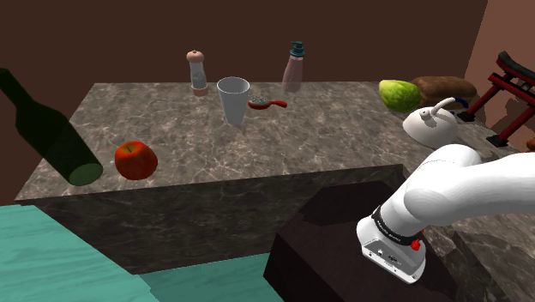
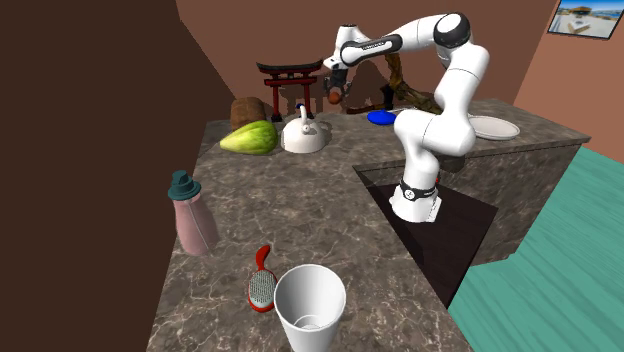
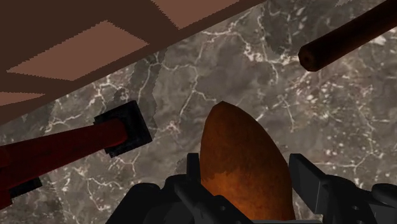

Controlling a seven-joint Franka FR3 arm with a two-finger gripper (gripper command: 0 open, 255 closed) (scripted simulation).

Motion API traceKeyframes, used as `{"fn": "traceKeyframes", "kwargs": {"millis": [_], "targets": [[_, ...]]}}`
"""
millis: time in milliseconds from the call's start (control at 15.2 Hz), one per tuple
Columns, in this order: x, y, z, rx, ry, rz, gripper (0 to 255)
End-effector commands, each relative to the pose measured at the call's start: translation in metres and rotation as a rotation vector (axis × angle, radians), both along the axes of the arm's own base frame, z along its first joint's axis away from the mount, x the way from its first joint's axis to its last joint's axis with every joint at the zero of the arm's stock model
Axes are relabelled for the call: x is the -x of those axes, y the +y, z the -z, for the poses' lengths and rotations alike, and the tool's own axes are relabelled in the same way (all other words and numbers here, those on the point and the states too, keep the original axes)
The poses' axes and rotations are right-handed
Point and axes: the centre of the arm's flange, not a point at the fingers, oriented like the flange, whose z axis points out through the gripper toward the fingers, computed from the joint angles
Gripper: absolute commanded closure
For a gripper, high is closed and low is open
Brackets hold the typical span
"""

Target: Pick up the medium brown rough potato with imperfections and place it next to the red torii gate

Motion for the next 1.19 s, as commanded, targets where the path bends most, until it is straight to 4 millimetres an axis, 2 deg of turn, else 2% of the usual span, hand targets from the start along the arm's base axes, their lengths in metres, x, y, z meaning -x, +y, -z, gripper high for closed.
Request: {"fn": "traceKeyframes", "kwargs": {"millis": [0,858,1122], "targets": [[0.0,0.0,0.011,0.0,0.0,0.0,255],[0.0,0.0,0.079,0.0,0.0,0.0,255],[0.0,0.0,0.079,0.0,0.0,0.0,255]]}}
